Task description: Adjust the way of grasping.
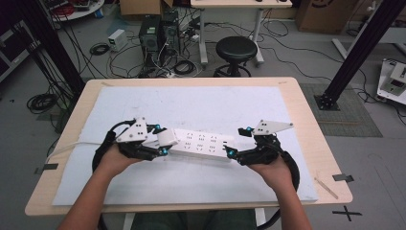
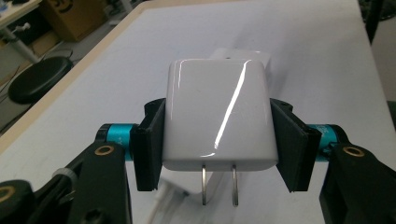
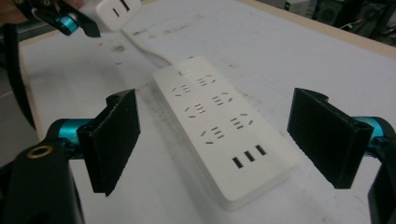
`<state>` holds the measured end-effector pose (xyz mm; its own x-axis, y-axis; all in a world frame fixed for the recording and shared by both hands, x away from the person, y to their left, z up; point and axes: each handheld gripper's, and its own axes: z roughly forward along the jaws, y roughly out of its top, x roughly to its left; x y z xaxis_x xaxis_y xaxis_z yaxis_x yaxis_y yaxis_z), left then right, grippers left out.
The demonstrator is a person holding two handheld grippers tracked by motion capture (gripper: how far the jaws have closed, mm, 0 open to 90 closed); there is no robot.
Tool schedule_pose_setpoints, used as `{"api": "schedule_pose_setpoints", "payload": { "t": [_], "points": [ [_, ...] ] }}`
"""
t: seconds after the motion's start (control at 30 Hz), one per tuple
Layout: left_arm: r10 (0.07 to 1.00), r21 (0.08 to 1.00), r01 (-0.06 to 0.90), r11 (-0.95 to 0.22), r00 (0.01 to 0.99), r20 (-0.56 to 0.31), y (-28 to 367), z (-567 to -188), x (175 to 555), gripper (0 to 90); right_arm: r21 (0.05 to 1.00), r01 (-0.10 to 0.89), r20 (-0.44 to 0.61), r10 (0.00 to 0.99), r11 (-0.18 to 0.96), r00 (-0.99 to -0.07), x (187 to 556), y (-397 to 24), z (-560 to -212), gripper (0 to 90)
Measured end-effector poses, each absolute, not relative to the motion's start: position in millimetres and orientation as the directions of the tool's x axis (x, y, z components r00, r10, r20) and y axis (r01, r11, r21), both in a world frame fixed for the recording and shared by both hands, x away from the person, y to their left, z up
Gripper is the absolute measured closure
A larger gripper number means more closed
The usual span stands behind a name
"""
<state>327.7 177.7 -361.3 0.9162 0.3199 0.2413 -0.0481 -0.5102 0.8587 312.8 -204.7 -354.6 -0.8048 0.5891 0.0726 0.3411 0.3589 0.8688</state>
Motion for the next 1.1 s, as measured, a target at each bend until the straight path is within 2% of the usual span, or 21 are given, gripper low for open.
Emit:
{"api": "schedule_pose_setpoints", "payload": {
  "t": [0.07, 0.37, 0.77, 1.1],
  "points": [
    [0.304, 0.853, -0.068, -0.518, 0.917, 0.257, 172.9, -363.0, 325.4, 42.4, 0.867, 0.345, 0.078, 0.586, 0.360, -0.806, 312.6, -202.6, -355.7, 17.3],
    [0.207, 0.816, -0.193, -0.544, 0.912, 0.354, 140.1, -381.0, 305.3, 42.4, 0.837, 0.446, 0.233, 0.533, 0.316, -0.814, 312.9, -185.3, -373.9, 17.3],
    [0.172, 0.753, -0.324, -0.573, 0.851, 0.497, 121.4, -389.9, 284.7, 42.4, 0.786, 0.574, 0.458, 0.407, 0.229, -0.790, 314.6, -171.1, -392.2, 17.3],
    [0.135, 0.695, -0.396, -0.600, 0.806, 0.577, 110.9, -393.5, 272.6, 42.4, 0.758, 0.616, 0.544, 0.313, 0.215, -0.779, 314.7, -156.9, -401.4, 17.3]
  ]
}}
